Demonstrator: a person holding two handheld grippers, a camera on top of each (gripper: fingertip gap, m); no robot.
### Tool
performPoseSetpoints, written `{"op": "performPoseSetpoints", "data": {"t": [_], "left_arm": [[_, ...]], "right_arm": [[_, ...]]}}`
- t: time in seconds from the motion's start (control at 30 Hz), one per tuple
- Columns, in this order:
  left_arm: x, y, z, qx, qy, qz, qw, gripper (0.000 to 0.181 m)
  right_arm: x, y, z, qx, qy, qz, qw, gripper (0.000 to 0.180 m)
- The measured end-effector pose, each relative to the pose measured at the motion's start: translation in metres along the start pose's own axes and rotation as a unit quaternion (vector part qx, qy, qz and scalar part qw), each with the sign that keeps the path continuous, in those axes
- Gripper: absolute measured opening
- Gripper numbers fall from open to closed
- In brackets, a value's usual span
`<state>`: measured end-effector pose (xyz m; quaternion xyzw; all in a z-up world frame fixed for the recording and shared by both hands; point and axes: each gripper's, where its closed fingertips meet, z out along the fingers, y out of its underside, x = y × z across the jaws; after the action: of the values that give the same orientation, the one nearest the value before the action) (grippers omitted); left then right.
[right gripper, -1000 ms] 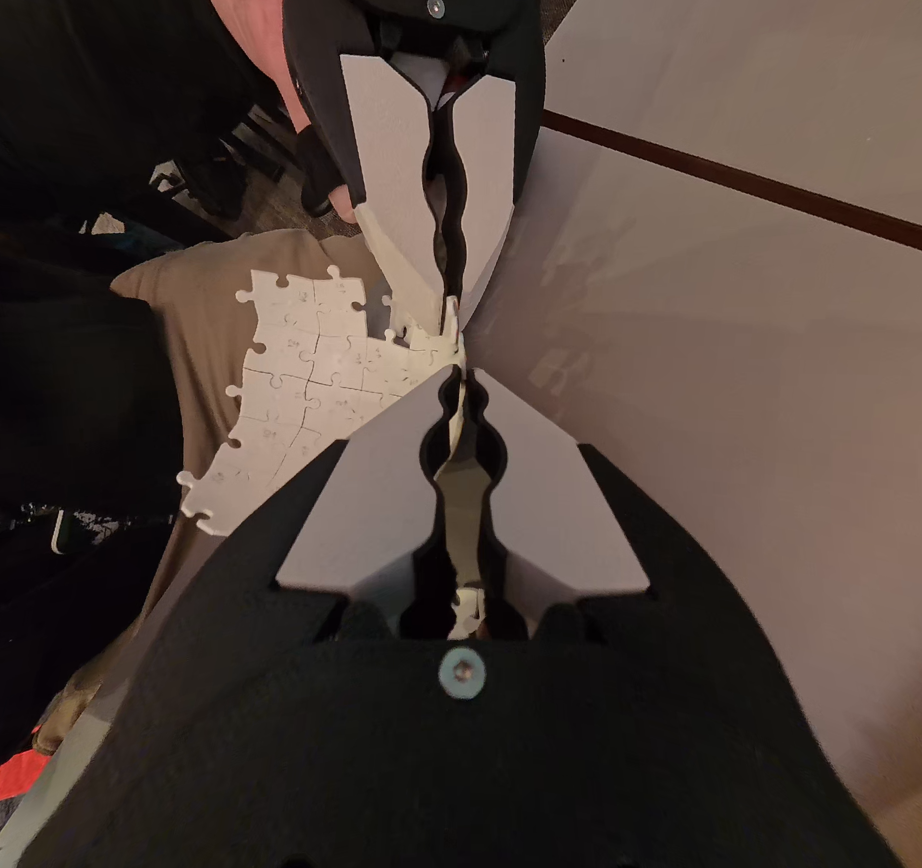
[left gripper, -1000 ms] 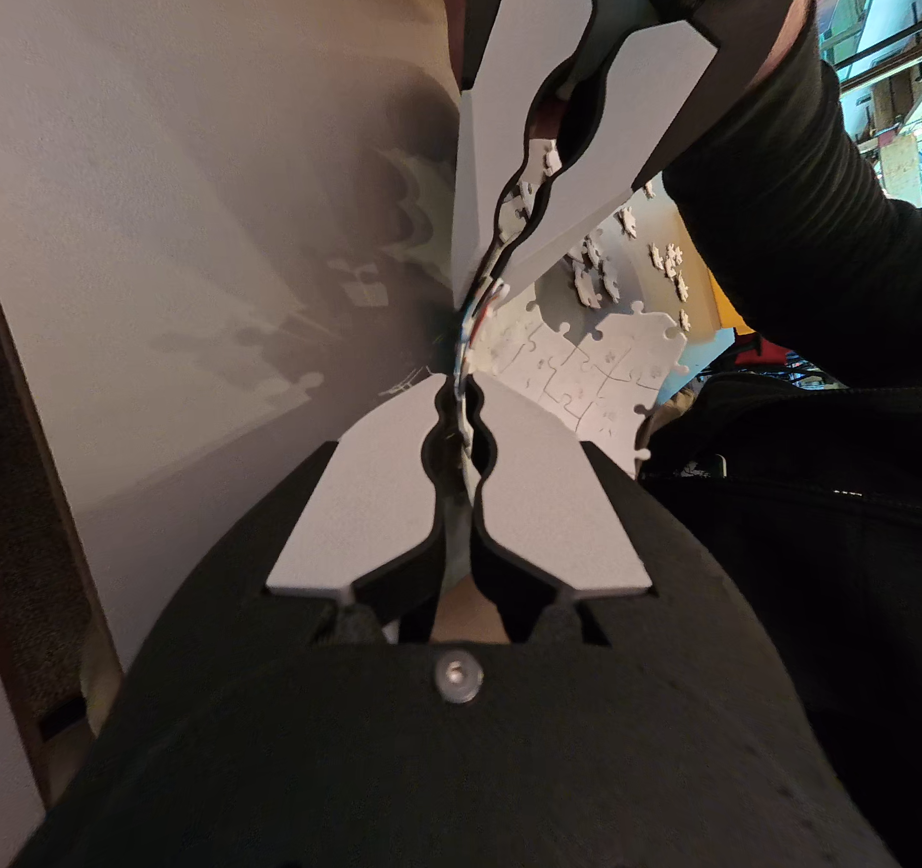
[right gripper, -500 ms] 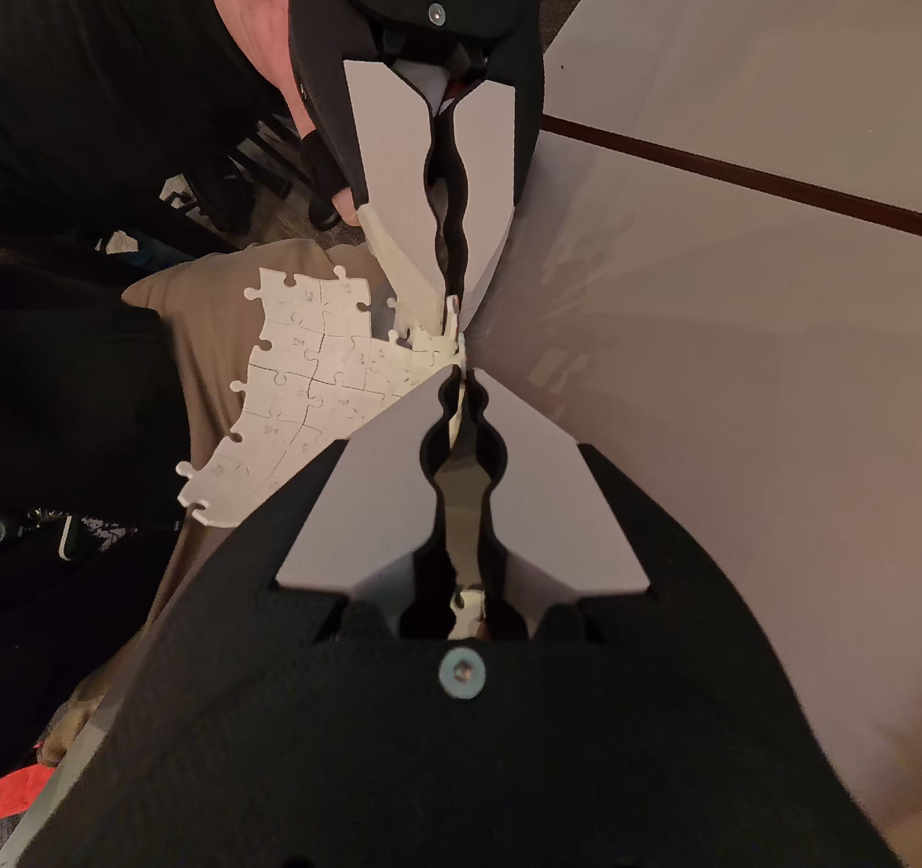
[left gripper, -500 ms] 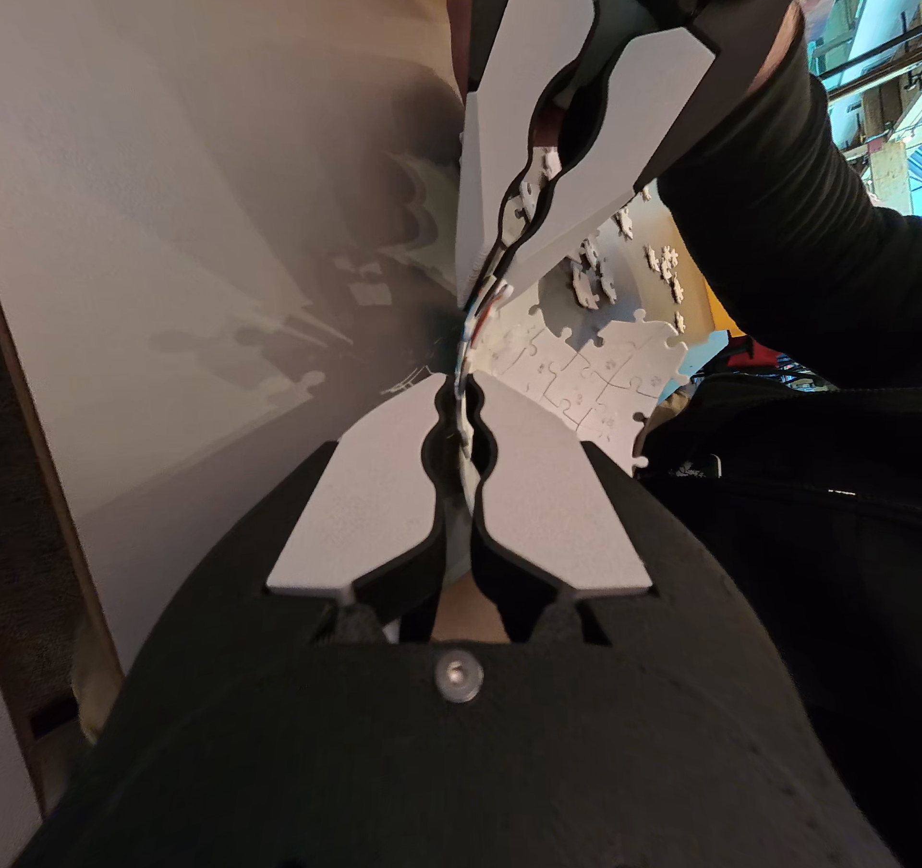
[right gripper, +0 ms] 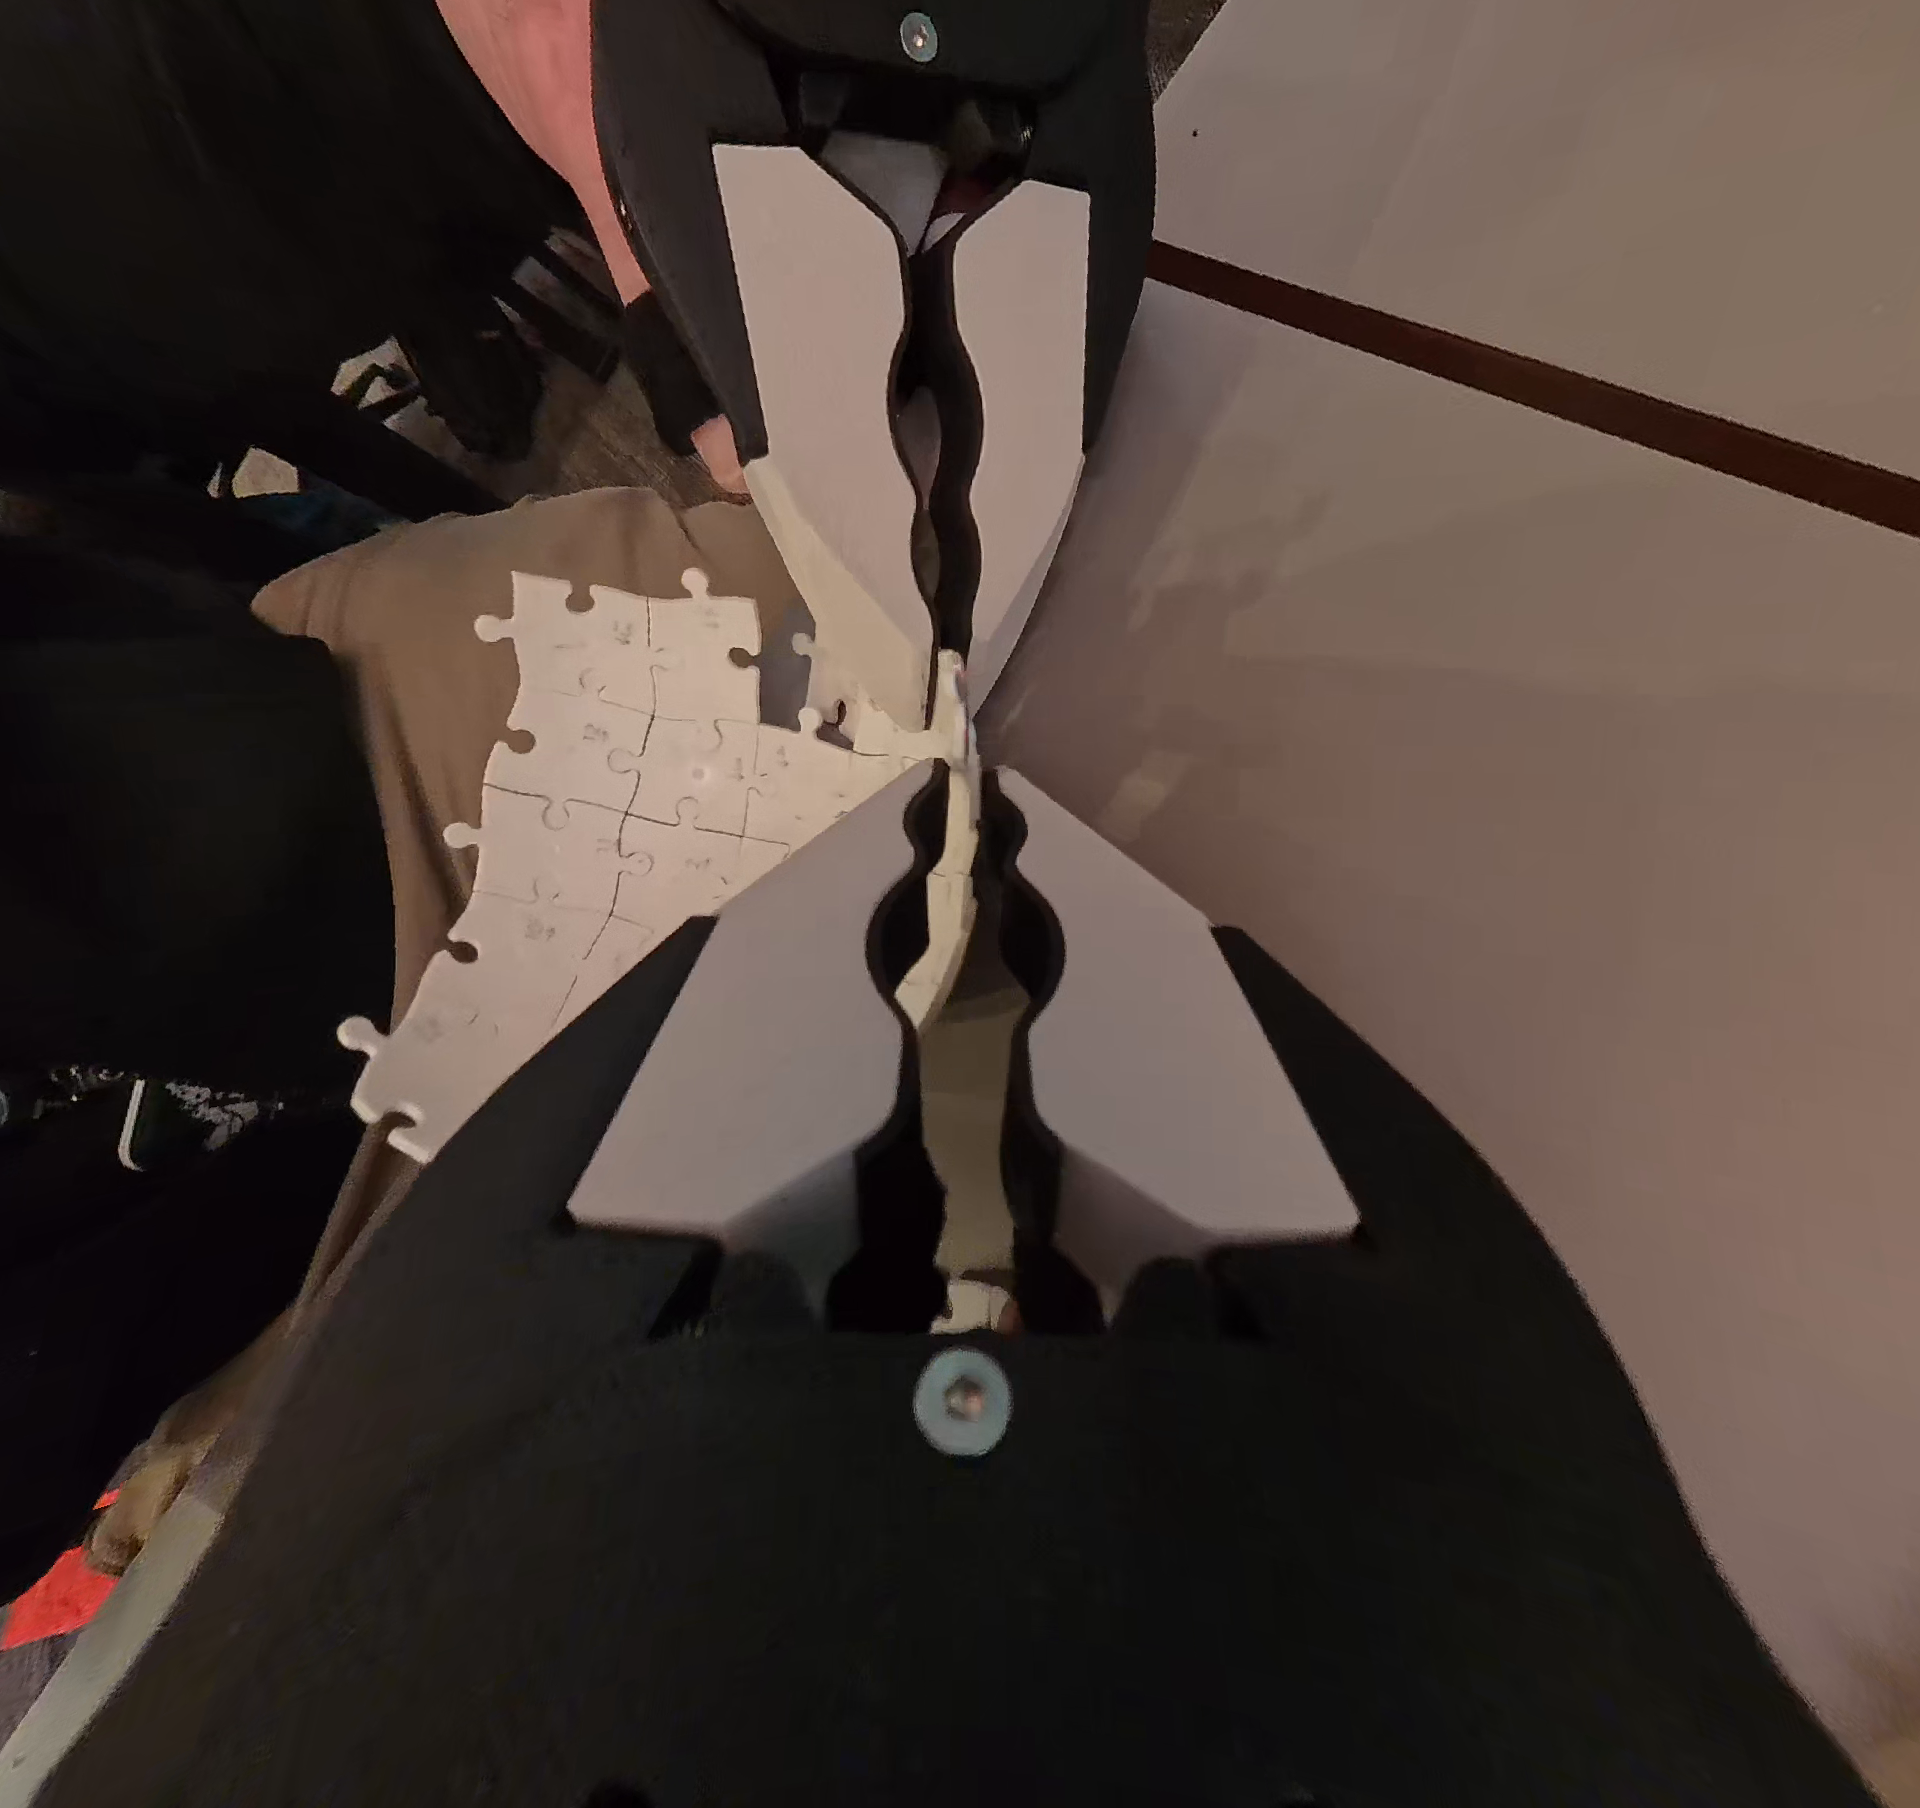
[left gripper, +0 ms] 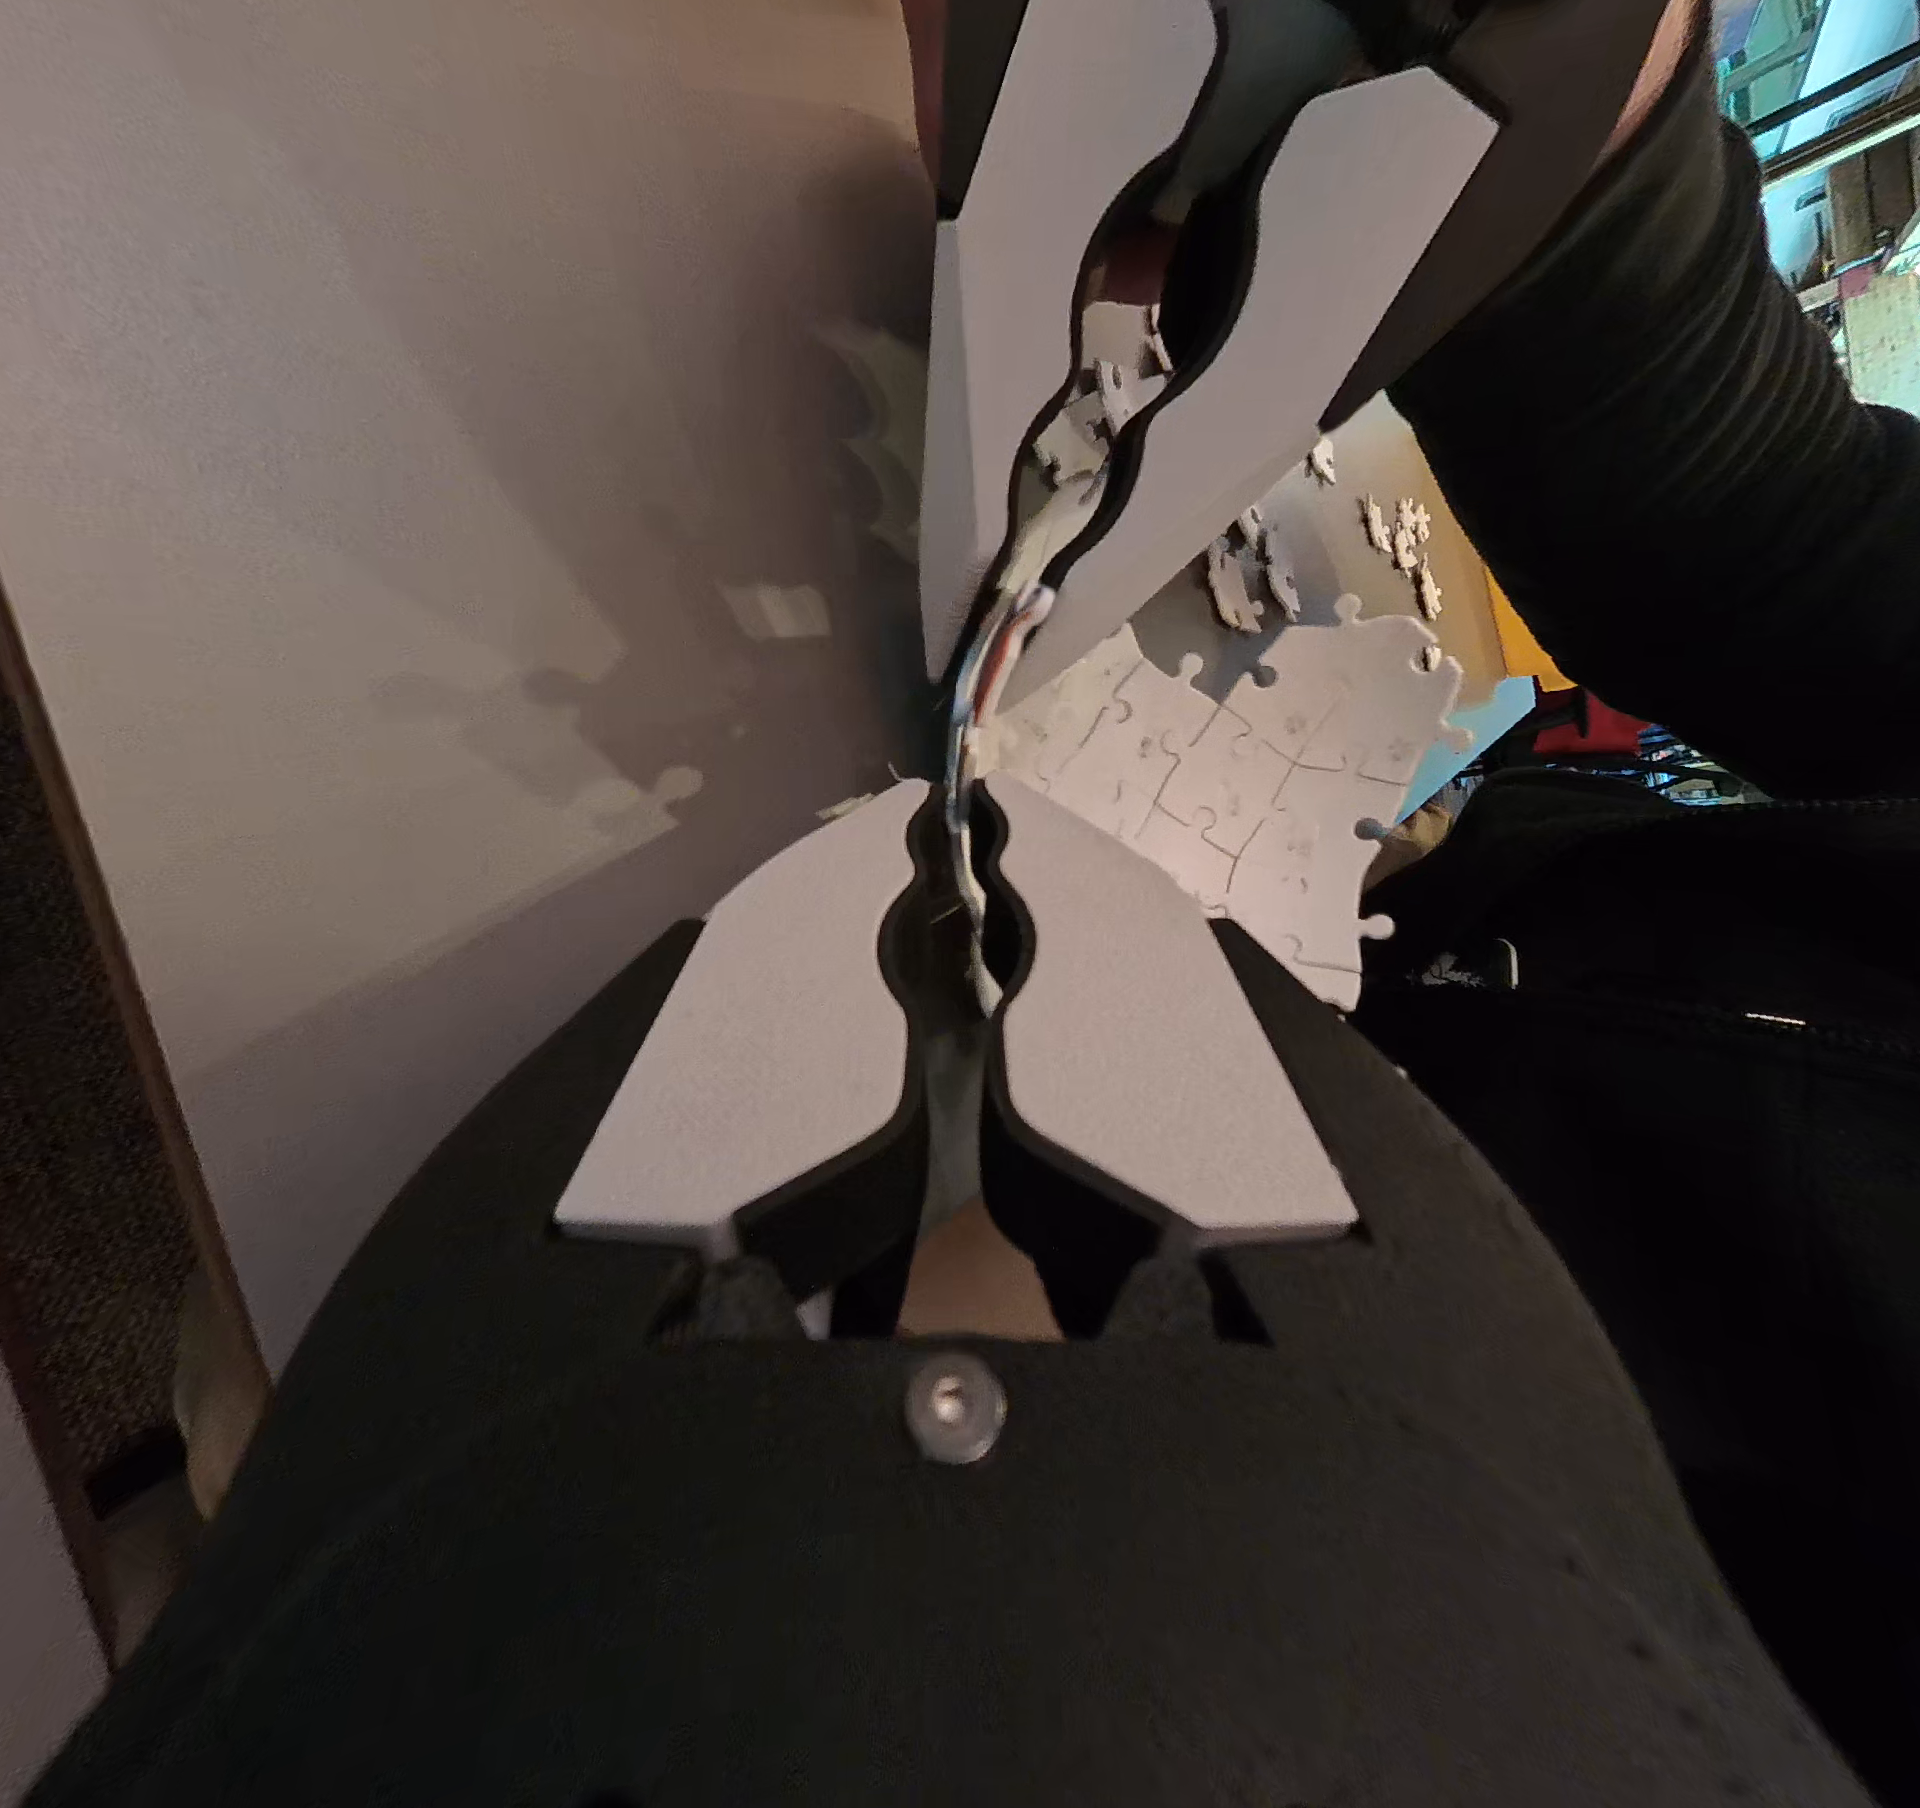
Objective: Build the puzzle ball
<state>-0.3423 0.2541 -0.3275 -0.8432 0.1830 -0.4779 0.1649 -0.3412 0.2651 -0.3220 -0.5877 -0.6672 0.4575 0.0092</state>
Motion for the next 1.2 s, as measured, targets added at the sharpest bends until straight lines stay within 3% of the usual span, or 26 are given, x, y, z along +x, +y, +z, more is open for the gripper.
{"op": "performPoseSetpoints", "data": {"t": [1.2], "left_arm": [[0.001, -0.002, 0.002, -0.006, -0.006, 0.010, 1.000, 0.006]], "right_arm": [[0.000, 0.004, -0.012, 0.029, 0.026, 0.014, 0.999, 0.000]]}}
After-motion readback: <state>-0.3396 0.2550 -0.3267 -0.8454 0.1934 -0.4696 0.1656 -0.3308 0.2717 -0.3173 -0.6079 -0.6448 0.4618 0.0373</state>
